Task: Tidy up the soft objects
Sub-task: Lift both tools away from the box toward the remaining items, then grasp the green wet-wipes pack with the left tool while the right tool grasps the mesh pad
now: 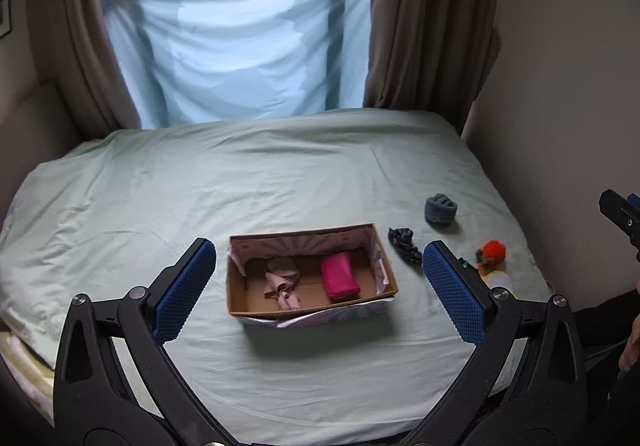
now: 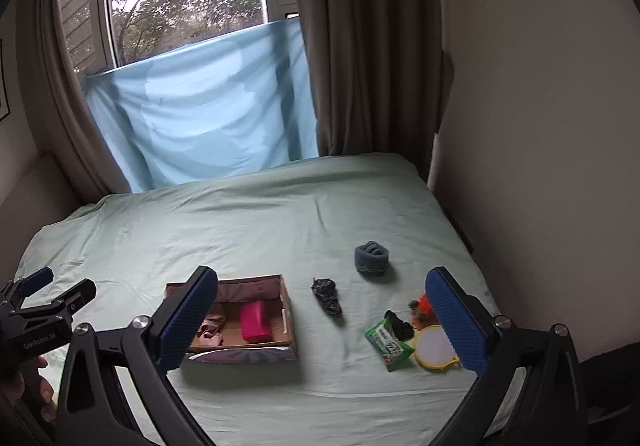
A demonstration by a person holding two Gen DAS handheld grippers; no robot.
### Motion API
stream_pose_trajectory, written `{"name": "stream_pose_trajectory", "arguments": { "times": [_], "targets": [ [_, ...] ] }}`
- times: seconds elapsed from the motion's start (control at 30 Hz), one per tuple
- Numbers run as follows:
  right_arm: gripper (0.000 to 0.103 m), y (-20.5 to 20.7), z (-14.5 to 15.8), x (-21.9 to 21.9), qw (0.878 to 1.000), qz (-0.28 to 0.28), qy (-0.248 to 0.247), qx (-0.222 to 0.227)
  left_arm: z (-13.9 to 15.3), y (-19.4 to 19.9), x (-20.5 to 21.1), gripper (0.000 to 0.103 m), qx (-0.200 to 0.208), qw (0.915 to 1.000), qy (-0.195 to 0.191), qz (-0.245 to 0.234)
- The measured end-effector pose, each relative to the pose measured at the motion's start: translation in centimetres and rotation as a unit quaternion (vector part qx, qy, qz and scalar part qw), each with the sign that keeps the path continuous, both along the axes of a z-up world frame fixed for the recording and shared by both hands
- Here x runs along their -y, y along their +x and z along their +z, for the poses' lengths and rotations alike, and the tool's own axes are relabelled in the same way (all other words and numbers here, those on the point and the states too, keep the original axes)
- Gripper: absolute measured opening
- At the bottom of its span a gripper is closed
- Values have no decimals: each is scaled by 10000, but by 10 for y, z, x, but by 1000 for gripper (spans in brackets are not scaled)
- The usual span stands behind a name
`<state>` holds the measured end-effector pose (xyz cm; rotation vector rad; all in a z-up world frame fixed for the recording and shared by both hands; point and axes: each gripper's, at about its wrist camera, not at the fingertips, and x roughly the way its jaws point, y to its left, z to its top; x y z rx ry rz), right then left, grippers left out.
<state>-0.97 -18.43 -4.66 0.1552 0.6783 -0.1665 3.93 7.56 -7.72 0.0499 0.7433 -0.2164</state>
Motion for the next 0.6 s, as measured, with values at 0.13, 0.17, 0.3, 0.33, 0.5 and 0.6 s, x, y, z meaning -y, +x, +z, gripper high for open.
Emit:
{"name": "stream_pose_trajectory", "arguments": {
  "times": [0.13,0.17,0.3,0.33,0.5,0.6],
  "targets": [
    [103,-18,-3,30,9992,-358,-74,150,-10,-3,38,103,-30,9995,-33,-320],
    [103,-22,-4,37,9991,-391,-57,169,-14,-3,48,103,-72,9992,-59,-389],
    [103,-30,-26,71,9989,-423,-124,187,-44,1,95,103,-456,9965,-261,-643],
    [103,-30,-35,81,9990,-404,-135,158,-54,3,107,103,-579,9957,-278,-672],
    [103,-22,-87,125,9996,-248,-68,-132,-113,14,170,103,-1107,9889,-419,-893],
    [103,-14,-127,154,9988,-275,-9,-416,-157,23,205,103,-1463,9831,-497,-984]
  ]
}}
